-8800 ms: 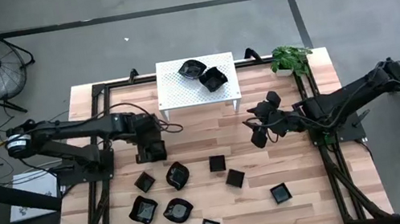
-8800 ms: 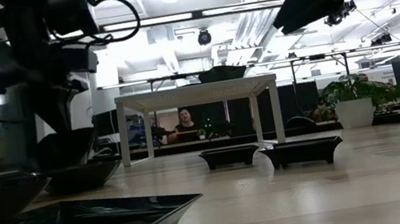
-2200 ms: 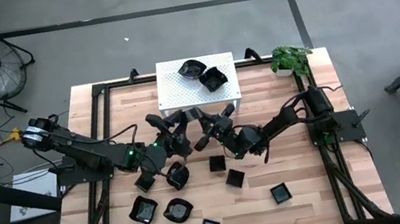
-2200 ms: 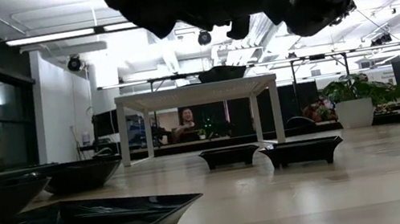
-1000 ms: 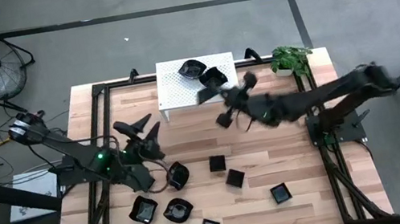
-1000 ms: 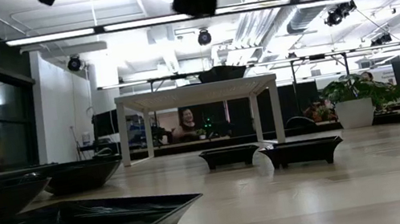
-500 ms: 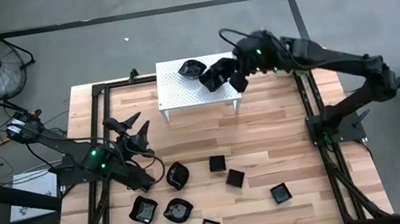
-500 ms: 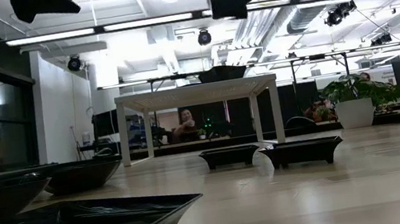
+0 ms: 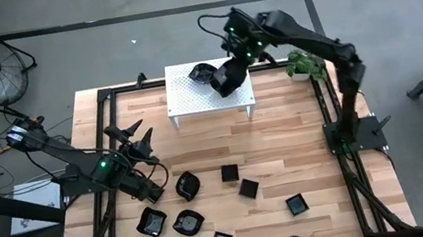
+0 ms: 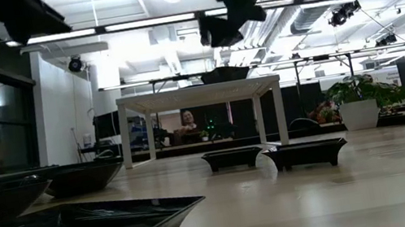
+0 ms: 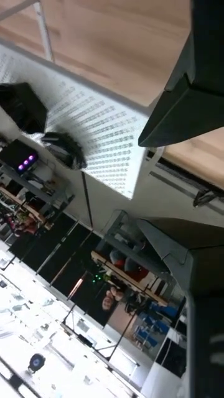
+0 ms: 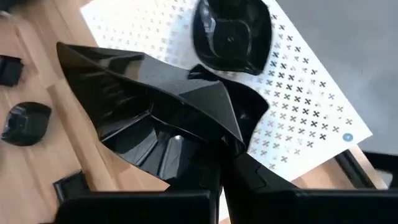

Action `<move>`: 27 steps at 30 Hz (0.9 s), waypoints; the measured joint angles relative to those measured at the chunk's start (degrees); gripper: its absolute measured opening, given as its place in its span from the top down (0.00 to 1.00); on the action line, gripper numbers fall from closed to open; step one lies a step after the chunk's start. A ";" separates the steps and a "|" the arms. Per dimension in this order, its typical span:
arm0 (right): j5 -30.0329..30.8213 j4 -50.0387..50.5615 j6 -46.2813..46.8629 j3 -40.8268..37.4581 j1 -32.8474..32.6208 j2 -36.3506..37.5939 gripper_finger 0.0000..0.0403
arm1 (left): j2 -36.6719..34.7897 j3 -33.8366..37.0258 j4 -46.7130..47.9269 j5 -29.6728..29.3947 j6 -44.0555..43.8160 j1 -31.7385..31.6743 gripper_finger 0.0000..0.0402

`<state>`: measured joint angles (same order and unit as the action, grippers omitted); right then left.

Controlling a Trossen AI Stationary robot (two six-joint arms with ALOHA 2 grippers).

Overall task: Pick & Place Mini shaped plates
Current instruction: Stack the black distorted square plate on top of the black distorted square plate on the shelf

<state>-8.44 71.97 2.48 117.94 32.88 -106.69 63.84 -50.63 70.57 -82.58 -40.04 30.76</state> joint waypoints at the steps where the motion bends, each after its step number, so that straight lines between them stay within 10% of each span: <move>1: -0.95 1.78 -0.18 2.16 0.64 -1.60 1.00 | 0.02 0.64 -0.07 0.14 -0.84 0.00 0.53; 9: -9.11 10.81 -2.36 12.83 5.40 -8.91 1.00 | -0.05 6.88 -1.34 1.24 -6.95 0.00 0.53; 27: -16.07 7.06 -5.95 3.84 11.03 -9.69 1.00 | -0.03 11.61 -4.27 -3.04 -14.48 0.00 0.53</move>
<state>-24.51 79.03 -3.47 121.78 43.91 -116.38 63.81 -39.03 66.31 -85.63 -54.52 30.76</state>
